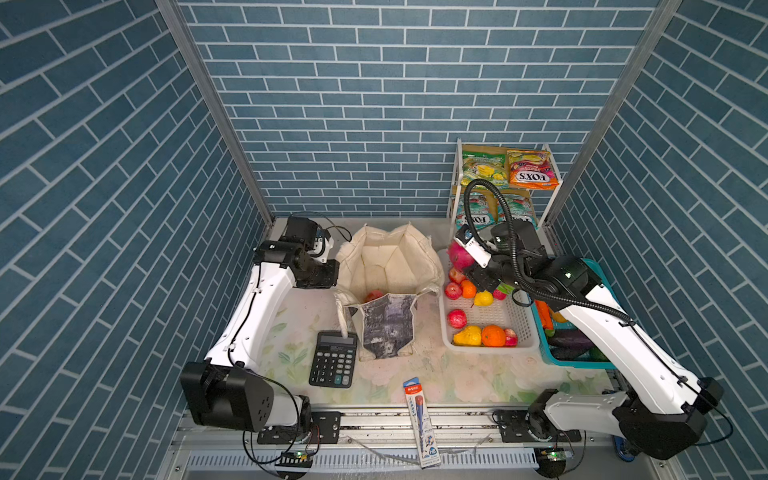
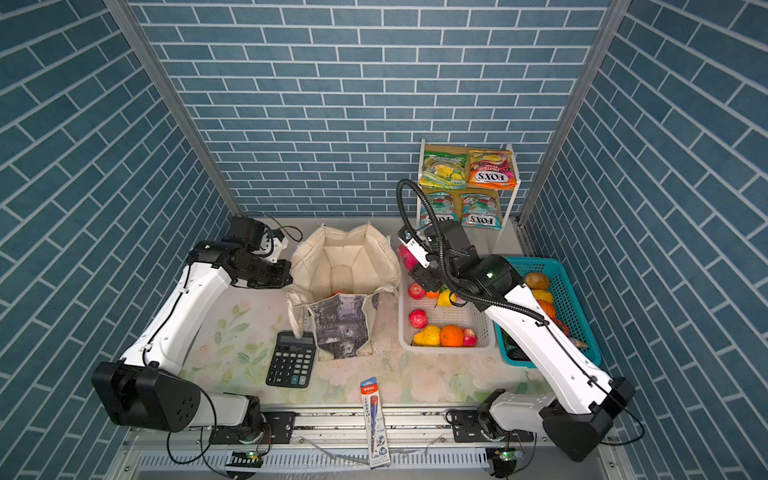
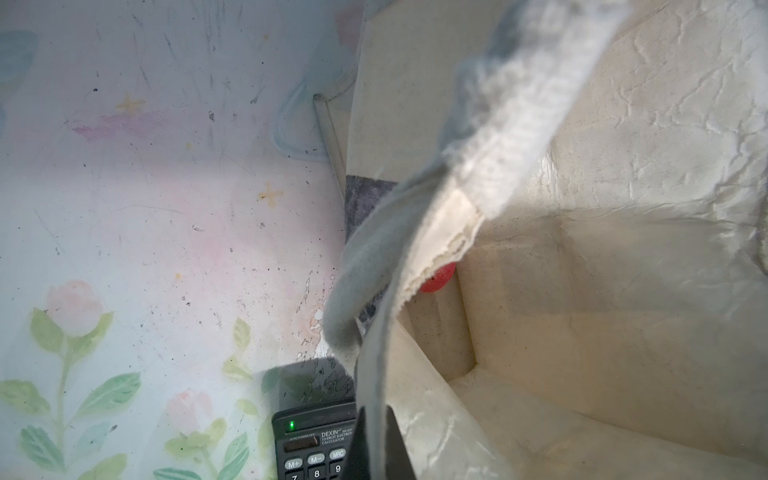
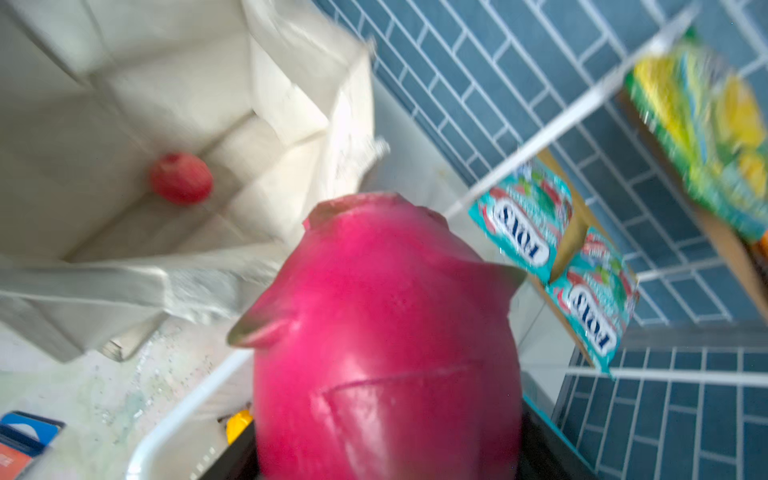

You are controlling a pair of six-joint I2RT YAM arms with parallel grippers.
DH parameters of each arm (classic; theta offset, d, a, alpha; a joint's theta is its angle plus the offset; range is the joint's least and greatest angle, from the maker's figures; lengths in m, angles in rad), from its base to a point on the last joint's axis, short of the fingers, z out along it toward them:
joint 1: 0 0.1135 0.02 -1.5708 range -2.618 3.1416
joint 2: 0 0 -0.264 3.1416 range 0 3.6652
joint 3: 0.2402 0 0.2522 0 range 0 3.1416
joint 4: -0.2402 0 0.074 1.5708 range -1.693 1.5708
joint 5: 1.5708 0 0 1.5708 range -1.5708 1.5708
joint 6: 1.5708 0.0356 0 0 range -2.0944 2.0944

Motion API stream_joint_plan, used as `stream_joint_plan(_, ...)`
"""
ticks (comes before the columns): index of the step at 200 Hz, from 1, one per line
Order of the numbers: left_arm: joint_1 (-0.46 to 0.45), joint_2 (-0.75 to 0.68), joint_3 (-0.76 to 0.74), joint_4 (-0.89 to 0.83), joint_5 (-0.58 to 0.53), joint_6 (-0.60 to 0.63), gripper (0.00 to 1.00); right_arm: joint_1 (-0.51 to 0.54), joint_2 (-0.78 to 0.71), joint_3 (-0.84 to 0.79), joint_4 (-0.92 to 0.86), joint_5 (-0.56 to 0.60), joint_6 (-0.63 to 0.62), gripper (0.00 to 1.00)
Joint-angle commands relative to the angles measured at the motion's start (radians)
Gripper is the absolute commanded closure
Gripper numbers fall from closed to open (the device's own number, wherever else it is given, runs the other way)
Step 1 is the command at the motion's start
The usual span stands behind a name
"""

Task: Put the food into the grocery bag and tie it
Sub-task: 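Carry the dragon fruit with the right gripper over the tote bag opening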

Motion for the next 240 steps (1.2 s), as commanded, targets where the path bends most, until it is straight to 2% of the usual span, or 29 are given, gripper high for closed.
stream_joint_plan(1, -0.005, -0.008, -0.022, 0.000, 0.016, 0.000, 1.00, 0.095, 0.063, 0.095, 0.030, 0.044, 0.005, 0.30)
stream_joint_plan(20, -0.005, -0.009, -0.026, 0.003, 0.022, 0.000, 1.00, 0.144, 0.122, 0.151, 0.089, 0.018, -0.033, 0.28)
stream_joint_plan(59, -0.005, -0.014, -0.025, 0.005, 0.036, 0.000, 1.00, 0.150, 0.235, 0.221, 0.223, -0.077, -0.065, 0.27)
stream_joint_plan(124, -0.005, -0.020, -0.029, 0.007, 0.047, -0.001, 1.00, 0.148, 0.419, 0.327, 0.307, -0.216, -0.037, 0.26)
stream_joint_plan(226, -0.004, -0.034, -0.039, 0.024, 0.051, -0.022, 1.00, 0.105, 0.510, 0.231, 0.389, -0.324, 0.074, 0.27)
stream_joint_plan(240, -0.005, -0.035, -0.034, 0.026, 0.054, -0.026, 1.00, 0.097, 0.519, 0.215, 0.393, -0.370, 0.089, 0.28)
